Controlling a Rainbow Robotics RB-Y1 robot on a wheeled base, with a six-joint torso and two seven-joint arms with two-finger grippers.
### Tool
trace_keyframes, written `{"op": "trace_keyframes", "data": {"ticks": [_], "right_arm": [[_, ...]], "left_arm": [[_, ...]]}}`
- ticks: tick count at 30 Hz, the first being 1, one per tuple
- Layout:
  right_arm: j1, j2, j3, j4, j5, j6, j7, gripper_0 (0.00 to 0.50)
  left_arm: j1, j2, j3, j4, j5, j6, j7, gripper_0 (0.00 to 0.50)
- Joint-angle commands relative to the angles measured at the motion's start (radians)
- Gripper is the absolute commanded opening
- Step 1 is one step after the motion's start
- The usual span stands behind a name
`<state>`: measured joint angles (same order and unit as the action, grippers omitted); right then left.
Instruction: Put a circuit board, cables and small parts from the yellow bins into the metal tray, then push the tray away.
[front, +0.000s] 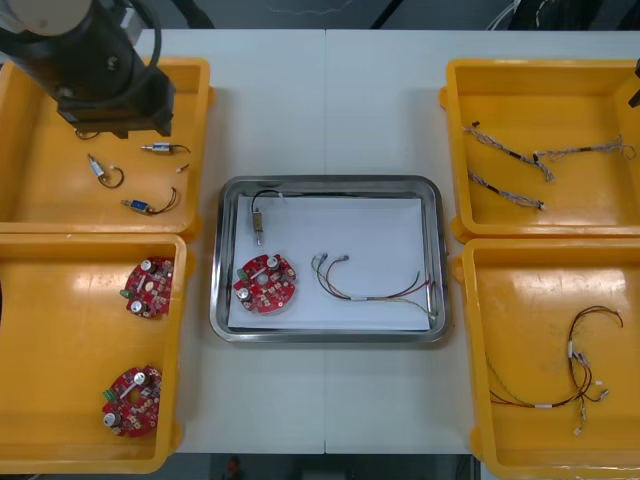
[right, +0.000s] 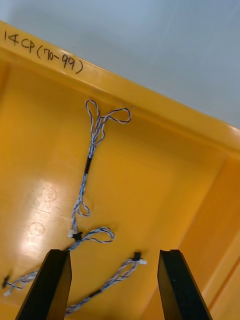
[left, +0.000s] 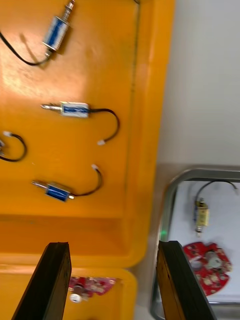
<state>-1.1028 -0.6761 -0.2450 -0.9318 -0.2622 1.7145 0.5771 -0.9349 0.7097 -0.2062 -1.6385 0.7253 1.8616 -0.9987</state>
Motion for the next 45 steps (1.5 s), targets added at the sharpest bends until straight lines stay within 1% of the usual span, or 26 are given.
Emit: {"op": "trace_keyframes", "data": {"ticks": [1,6,7,11,13,15,16,19,22,25,28,31,34,40,45], "right_arm": [[-0.049,0.027,-0.013,-0.001,0.008,-0.047,-0.079,0.500],[-0.051,0.046,-0.037,0.071,0.005,-0.141,-0.118,0.500],[-0.051,0.047,-0.040,0.077,0.005,-0.147,-0.118,0.500],[-0.057,0.059,-0.053,0.110,0.009,-0.179,-0.125,0.500],[-0.058,0.064,-0.057,0.120,0.009,-0.197,-0.132,0.500],[-0.069,0.070,-0.076,0.157,0.011,-0.228,-0.141,0.500],[-0.074,0.070,-0.080,0.169,0.011,-0.239,-0.143,0.500],[-0.103,0.070,-0.089,0.243,0.011,-0.282,-0.154,0.500],[-0.123,0.072,-0.089,0.317,0.012,-0.352,-0.169,0.500],[-0.124,0.079,-0.093,0.354,0.012,-0.408,-0.181,0.500],[-0.124,0.086,-0.096,0.384,0.012,-0.449,-0.200,0.500],[-0.124,0.087,-0.097,0.406,0.012,-0.470,-0.207,0.500],[-0.124,0.087,-0.100,0.458,0.012,-0.510,-0.218,0.500],[-0.124,0.093,-0.099,0.535,0.011,-0.569,-0.229,0.500],[-0.124,0.102,-0.099,0.556,0.012,-0.601,-0.241,0.500]], "left_arm": [[-0.015,0.080,0.056,0.082,-0.037,-0.067,-0.080,0.500],[-0.015,0.109,0.083,0.223,-0.070,-0.193,-0.172,0.500],[-0.015,0.109,0.088,0.238,-0.073,-0.208,-0.181,0.500],[-0.013,0.113,0.096,0.339,-0.116,-0.323,-0.253,0.500],[-0.015,0.113,0.096,0.387,-0.115,-0.377,-0.278,0.500],[-0.015,0.111,0.094,0.450,-0.113,-0.452,-0.310,0.500],[-0.015,0.109,0.094,0.463,-0.113,-0.469,-0.317,0.500],[-0.015,0.108,0.094,0.514,-0.113,-0.539,-0.340,0.500],[-0.015,0.097,0.091,0.560,-0.113,-0.610,-0.353,0.500],[-0.013,0.091,0.073,0.600,-0.116,-0.682,-0.362,0.500],[-0.015,0.077,0.039,0.667,-0.116,-0.785,-0.374,0.500],[-0.013,0.065,0.018,0.704,-0.121,-0.834,-0.380,0.500],[-0.013,0.048,-0.006,0.753,-0.121,-0.895,-0.390,0.500],[-0.013,0.011,-0.021,0.842,-0.121,-1.012,-0.406,0.500],[-0.010,-0.010,-0.021,0.873,-0.130,-1.049,-0.422,0.500]]}}
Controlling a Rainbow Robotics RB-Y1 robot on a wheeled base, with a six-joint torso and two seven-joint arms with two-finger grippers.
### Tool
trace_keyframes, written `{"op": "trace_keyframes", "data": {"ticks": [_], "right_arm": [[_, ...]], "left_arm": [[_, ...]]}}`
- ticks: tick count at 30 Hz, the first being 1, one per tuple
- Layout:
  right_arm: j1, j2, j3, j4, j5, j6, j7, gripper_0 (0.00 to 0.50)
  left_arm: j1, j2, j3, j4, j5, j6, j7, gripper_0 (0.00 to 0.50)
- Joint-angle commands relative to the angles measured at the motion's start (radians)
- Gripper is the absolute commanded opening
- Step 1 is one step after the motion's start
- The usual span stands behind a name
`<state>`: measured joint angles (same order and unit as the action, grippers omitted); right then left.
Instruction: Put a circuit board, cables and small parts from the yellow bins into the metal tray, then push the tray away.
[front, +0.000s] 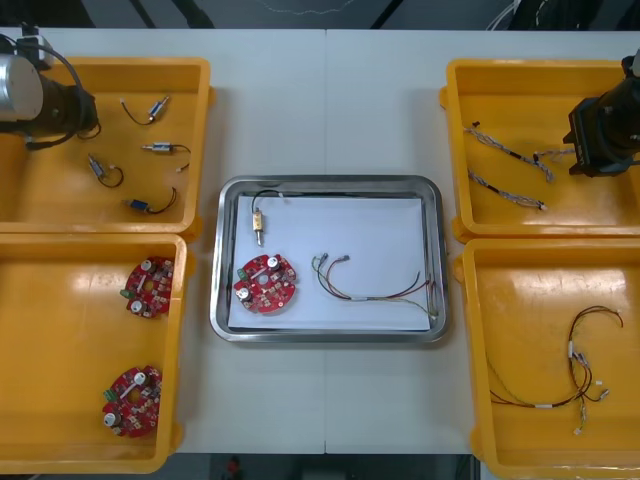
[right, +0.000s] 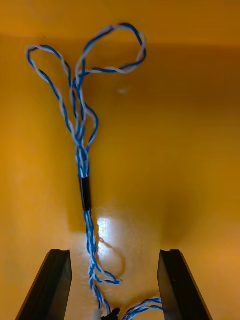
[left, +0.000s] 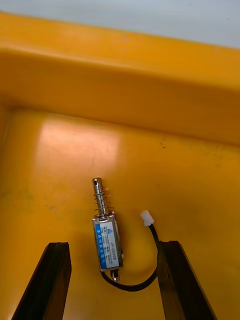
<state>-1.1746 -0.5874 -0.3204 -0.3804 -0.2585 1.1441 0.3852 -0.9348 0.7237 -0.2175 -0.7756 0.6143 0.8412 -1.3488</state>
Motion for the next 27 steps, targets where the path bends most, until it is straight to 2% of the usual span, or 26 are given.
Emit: {"op": "trace_keyframes", "data": {"ticks": [1,7,15,17,19,20,21,24,27], "right_arm": [[-0.053,0.015,-0.025,0.009,0.008,-0.041,-0.054,0.500],[-0.034,0.023,-0.016,0.014,0.015,-0.067,-0.065,0.500],[0.001,0.035,-0.008,0.014,0.016,-0.118,-0.071,0.500],[0.013,0.037,-0.003,0.014,0.015,-0.122,-0.071,0.500],[0.029,0.040,0.018,0.014,0.007,-0.124,-0.071,0.500],[0.032,0.040,0.021,0.014,0.007,-0.124,-0.071,0.500],[0.039,0.040,0.029,0.014,0.005,-0.124,-0.071,0.500],[0.056,0.043,0.031,0.014,0.005,-0.124,-0.069,0.500],[0.070,0.043,0.029,0.014,0.005,-0.124,-0.066,0.500]], "left_arm": [[-0.007,-0.027,-0.009,0.012,-0.018,-0.037,-0.073,0.500],[0.039,-0.030,-0.009,0.010,-0.021,-0.113,-0.093,0.500],[0.050,-0.030,-0.009,0.010,-0.022,-0.119,-0.118,0.500],[0.057,-0.030,-0.009,0.012,-0.019,-0.139,-0.121,0.406],[0.063,-0.030,-0.009,0.012,-0.016,-0.146,-0.125,0.116],[0.063,-0.029,-0.009,0.012,-0.016,-0.146,-0.127,0.030],[0.063,-0.029,-0.011,0.012,-0.016,-0.145,-0.128,0.001],[0.062,-0.024,-0.009,0.004,-0.015,-0.116,-0.130,0.001],[0.062,-0.006,0.007,-0.045,-0.021,-0.037,-0.132,0.000]]}}
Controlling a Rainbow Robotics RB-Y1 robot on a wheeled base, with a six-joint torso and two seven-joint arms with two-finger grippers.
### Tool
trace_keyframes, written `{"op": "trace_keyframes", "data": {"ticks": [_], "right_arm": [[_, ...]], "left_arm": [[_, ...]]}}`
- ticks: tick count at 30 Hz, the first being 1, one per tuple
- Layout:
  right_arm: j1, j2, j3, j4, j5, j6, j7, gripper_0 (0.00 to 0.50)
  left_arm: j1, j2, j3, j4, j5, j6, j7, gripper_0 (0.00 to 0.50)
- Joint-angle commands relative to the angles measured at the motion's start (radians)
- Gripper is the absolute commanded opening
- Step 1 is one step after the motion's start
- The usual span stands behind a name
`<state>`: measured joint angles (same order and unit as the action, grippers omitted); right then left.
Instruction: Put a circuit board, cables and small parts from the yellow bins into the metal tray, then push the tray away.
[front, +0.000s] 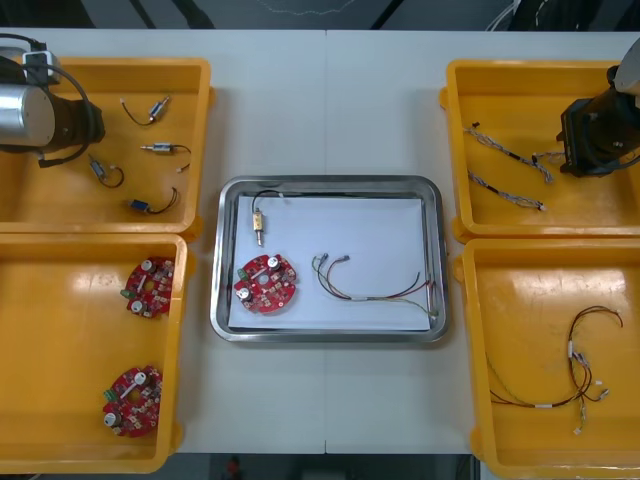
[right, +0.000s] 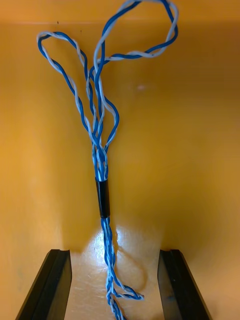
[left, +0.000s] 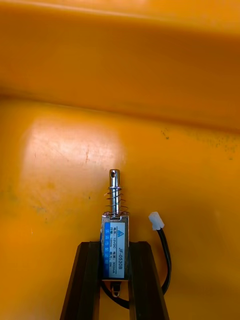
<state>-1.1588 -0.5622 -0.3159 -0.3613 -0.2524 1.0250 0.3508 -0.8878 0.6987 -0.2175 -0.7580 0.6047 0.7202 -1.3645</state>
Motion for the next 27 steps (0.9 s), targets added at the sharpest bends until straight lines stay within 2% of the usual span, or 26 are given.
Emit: {"op": "trace_keyframes", "data": {"ticks": [1,4,5,7,8,9,10,14,19,23,25,27], "right_arm": [[0.060,0.018,0.024,-0.005,-0.001,-0.005,-0.032,0.500],[0.073,0.018,0.024,-0.005,-0.004,-0.008,-0.029,0.500],[0.076,0.018,0.024,-0.005,-0.007,-0.010,-0.029,0.482],[0.082,0.019,0.024,-0.005,-0.010,-0.014,-0.027,0.321],[0.085,0.021,0.024,-0.005,-0.011,-0.020,-0.027,0.159],[0.088,0.021,0.024,-0.005,-0.011,-0.023,-0.029,0.053],[0.091,0.022,0.024,-0.005,-0.015,-0.029,-0.027,0.000],[0.093,0.021,0.014,-0.005,-0.027,-0.033,-0.027,0.000],[0.093,0.016,0.015,-0.005,-0.022,-0.029,-0.021,0.000],[0.093,0.002,0.020,-0.051,-0.007,0.036,-0.009,0.000],[0.093,-0.008,0.020,-0.099,0.001,0.105,-0.001,0.000],[0.093,-0.013,0.020,-0.123,0.004,0.139,0.002,0.000]], "left_arm": [[0.015,0.027,0.017,-0.087,-0.016,0.127,-0.116,0.000],[0.015,0.048,0.035,-0.153,-0.034,0.231,-0.111,0.000],[0.015,0.053,0.046,-0.178,-0.046,0.272,-0.108,0.000],[0.015,0.061,0.066,-0.218,-0.068,0.338,-0.108,0.000],[0.015,0.065,0.078,-0.250,-0.085,0.387,-0.107,0.000],[0.015,0.067,0.083,-0.264,-0.091,0.410,-0.107,0.000],[0.015,0.067,0.095,-0.296,-0.106,0.464,-0.105,0.000],[0.016,0.067,0.113,-0.405,-0.129,0.627,-0.090,0.000],[0.016,0.067,0.116,-0.504,-0.140,0.748,-0.048,0.000],[0.021,0.065,0.115,-0.607,-0.122,0.857,0.010,0.001],[0.032,0.065,0.116,-0.669,-0.103,0.910,0.041,0.000],[0.041,0.065,0.116,-0.704,-0.097,0.932,0.058,0.000]]}}
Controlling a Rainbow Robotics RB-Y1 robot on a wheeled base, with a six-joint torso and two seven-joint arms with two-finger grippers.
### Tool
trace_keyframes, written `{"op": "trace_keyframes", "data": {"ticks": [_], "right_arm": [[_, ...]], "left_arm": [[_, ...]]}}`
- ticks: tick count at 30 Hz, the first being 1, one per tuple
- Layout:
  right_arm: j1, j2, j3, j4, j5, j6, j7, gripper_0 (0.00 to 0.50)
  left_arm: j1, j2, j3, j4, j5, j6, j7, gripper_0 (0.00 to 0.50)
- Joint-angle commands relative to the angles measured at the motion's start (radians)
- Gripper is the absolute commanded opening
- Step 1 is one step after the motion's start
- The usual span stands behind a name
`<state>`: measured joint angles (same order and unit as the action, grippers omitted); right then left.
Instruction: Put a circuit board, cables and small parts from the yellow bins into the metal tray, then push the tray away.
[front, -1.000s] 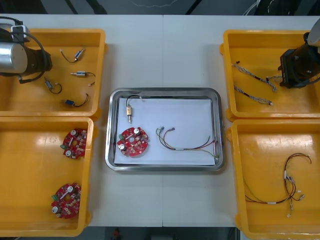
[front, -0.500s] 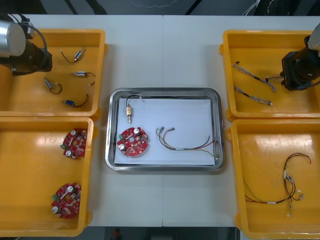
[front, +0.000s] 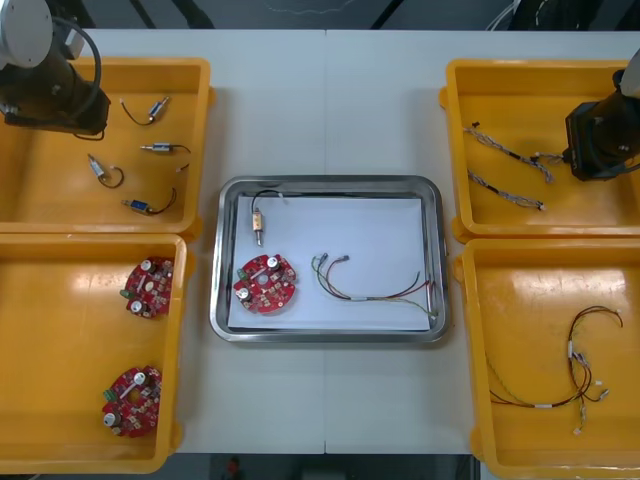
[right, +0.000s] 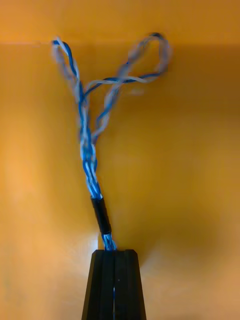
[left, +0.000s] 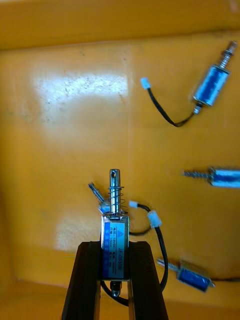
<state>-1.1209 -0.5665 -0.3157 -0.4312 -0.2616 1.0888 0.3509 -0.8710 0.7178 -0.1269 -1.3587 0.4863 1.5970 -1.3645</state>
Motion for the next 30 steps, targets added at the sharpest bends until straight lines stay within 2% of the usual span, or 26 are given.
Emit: {"op": "trace_keyframes", "data": {"ticks": [1,7,13,14,19,26,30], "right_arm": [[0.055,-0.012,0.020,-0.092,0.019,0.125,0.005,0.000],[0.055,-0.027,0.020,-0.225,0.035,0.286,0.014,0.000],[0.055,-0.049,0.018,-0.337,0.044,0.444,0.034,0.000],[0.055,-0.049,0.018,-0.337,0.044,0.444,0.034,0.000],[0.055,-0.059,0.020,-0.463,0.042,0.592,0.066,0.000],[0.056,-0.067,0.018,-0.572,0.027,0.741,0.108,0.000],[0.059,-0.069,0.018,-0.653,0.025,0.831,0.172,0.000]], "left_arm": [[0.036,0.046,0.024,-0.155,0.028,0.087,0.082,0.000],[0.064,0.037,0.026,-0.304,0.064,0.193,0.134,0.002],[0.072,0.009,0.026,-0.392,0.078,0.267,0.157,0.001],[0.072,0.009,0.026,-0.392,0.078,0.267,0.157,0.001],[0.075,-0.029,0.030,-0.428,0.083,0.300,0.174,0.000],[0.075,-0.052,0.036,-0.447,0.084,0.323,0.179,0.000],[0.075,-0.067,0.046,-0.458,0.086,0.323,0.180,0.000]]}}
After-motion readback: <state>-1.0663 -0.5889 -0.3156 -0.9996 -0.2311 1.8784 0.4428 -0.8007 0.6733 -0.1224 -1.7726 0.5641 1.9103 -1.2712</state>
